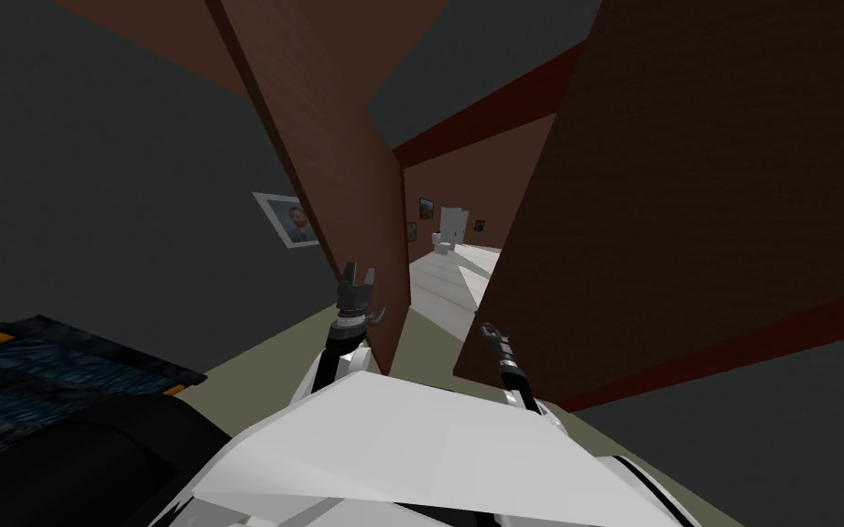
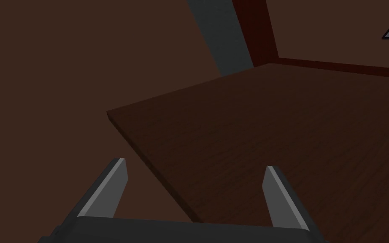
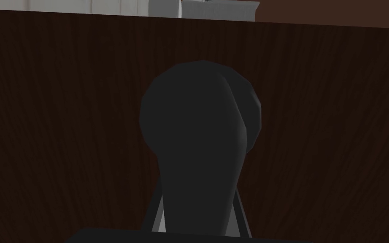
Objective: Pull the door open
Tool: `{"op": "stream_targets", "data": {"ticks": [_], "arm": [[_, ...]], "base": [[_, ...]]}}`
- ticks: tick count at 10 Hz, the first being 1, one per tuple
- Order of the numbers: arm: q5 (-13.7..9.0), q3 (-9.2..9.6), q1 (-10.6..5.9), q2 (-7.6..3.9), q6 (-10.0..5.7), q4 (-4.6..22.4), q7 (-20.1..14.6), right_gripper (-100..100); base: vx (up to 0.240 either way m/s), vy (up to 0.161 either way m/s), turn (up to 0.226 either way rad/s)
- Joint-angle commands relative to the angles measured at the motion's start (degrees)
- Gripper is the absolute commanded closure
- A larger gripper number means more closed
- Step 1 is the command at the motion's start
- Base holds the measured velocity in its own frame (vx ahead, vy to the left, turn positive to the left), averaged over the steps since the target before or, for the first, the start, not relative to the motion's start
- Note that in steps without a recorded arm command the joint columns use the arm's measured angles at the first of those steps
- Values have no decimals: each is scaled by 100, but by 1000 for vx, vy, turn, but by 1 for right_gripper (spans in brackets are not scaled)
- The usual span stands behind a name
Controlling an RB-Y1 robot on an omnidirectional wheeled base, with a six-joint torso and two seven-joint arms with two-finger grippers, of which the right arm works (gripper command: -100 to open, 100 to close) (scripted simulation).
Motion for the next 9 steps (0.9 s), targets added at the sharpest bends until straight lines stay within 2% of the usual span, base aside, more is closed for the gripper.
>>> {"op": "stream_targets", "data": {"ticks": [1,3,4,5,8,9], "arm": [[46,107,31,-55,-124,64,-163,100],[69,190,146,-226,-262,83,-379,100],[75,209,173,-266,-295,88,-429,100],[90,263,249,-379,-386,100,-570,100],[115,357,380,-575,-547,121,-816,100],[104,326,346,-547,-493,139,-750,100]], "base": [[-58,13,144],[-100,15,187],[-83,-7,52],[-93,-11,141],[-92,-23,87],[-33,-13,9]]}}
